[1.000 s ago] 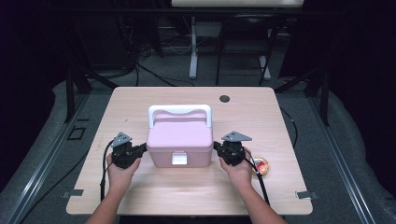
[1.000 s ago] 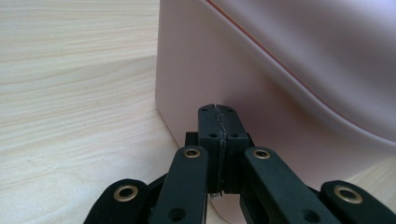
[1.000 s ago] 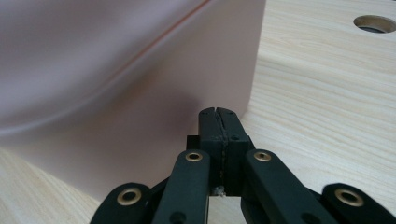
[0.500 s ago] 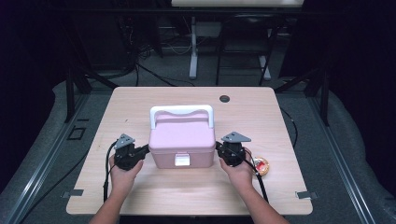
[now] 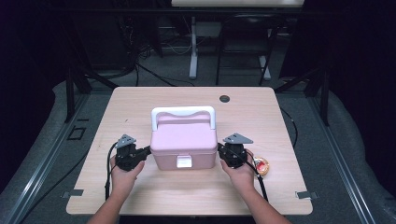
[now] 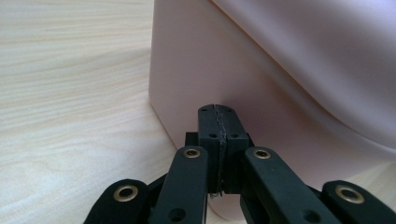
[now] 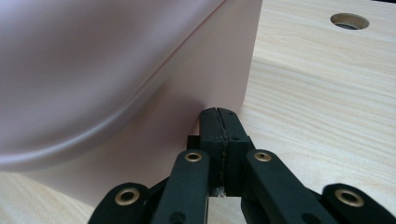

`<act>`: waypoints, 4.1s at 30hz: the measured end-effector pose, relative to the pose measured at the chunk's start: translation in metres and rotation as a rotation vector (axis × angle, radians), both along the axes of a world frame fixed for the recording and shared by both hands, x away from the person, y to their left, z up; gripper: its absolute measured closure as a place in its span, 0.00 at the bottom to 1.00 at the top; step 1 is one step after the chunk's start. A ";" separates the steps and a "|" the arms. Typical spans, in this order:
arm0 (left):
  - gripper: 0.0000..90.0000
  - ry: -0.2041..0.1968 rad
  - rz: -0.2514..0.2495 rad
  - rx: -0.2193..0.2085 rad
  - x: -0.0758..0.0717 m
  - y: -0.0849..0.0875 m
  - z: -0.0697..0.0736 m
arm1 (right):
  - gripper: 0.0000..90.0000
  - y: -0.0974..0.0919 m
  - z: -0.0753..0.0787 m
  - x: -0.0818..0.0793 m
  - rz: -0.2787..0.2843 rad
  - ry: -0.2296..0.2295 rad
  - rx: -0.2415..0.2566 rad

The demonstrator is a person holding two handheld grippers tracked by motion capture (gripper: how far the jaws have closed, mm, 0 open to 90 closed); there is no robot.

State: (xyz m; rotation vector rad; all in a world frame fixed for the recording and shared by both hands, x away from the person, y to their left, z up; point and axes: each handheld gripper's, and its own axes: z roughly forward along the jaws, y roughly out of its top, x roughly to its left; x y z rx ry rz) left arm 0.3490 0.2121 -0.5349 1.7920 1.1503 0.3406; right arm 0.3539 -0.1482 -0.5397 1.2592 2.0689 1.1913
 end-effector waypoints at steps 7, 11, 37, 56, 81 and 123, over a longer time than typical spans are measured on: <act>1.00 -0.006 0.000 0.036 -0.003 -0.004 0.003 | 1.00 -0.002 0.001 -0.005 0.001 0.008 0.001; 1.00 -0.003 -0.009 0.051 -0.005 -0.005 0.004 | 1.00 -0.003 0.001 -0.010 0.002 0.010 -0.004; 1.00 0.016 -0.053 0.048 -0.044 -0.013 0.006 | 1.00 -0.014 0.007 -0.048 0.041 0.028 -0.058; 1.00 0.010 -0.083 0.061 -0.069 -0.017 0.006 | 1.00 -0.021 0.008 -0.078 0.064 0.034 -0.077; 0.96 -0.006 -0.107 0.027 -0.069 -0.005 0.005 | 0.95 -0.034 0.008 -0.082 0.109 0.007 -0.024; 0.56 -0.073 -0.102 -0.029 -0.069 0.023 0.045 | 0.60 -0.062 0.038 -0.079 0.127 0.009 0.049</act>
